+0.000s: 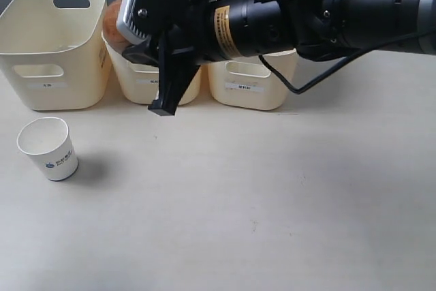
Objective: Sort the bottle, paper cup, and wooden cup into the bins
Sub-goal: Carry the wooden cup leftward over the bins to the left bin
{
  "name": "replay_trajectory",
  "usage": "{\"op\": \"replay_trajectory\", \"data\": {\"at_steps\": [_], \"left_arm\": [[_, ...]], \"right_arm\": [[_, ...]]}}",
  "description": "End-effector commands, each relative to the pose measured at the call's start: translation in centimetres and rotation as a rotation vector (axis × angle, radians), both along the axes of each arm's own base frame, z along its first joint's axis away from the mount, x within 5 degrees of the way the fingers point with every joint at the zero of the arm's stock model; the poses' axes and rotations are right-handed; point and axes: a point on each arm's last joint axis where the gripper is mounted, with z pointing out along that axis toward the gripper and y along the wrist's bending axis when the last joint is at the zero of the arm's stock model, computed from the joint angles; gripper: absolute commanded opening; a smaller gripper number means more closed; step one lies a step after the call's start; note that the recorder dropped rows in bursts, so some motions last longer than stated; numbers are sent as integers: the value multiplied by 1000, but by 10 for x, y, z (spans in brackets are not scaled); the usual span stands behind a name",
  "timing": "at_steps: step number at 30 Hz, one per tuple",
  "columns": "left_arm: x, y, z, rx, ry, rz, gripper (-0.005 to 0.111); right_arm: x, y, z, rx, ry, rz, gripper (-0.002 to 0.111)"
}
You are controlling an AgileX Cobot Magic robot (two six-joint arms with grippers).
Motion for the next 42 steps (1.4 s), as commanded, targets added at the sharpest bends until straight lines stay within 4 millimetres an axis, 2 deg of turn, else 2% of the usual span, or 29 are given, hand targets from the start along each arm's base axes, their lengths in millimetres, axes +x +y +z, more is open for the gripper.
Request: {"op": "replay_trajectory", "data": {"at_steps": [1, 7, 12, 25, 29, 34, 39, 42], "left_arm": [[0, 0, 1, -2, -12, -1, 0], [0, 0, 1, -2, -12, -1, 0], [0, 0, 1, -2, -12, -1, 0], [0, 0, 1, -2, -12, -1, 0], [0, 0, 1, -2, -12, -1, 0], [0, 0, 1, -2, -12, -1, 0], [0, 0, 1, -2, -12, -1, 0], [0, 0, 1, -2, -12, -1, 0]], "right_arm": [[3, 5, 19, 89, 26, -14, 0], [0, 9, 23, 159, 95, 0, 0], [0, 8, 22, 149, 97, 1, 0], [4, 10, 17, 81, -11, 31, 0], [18, 9, 6, 22, -71, 51, -1], [43, -8, 15, 71, -30, 31, -1], [49, -29, 29, 192, 125, 192, -1], [53, -39, 30, 215, 164, 217, -1]]}}
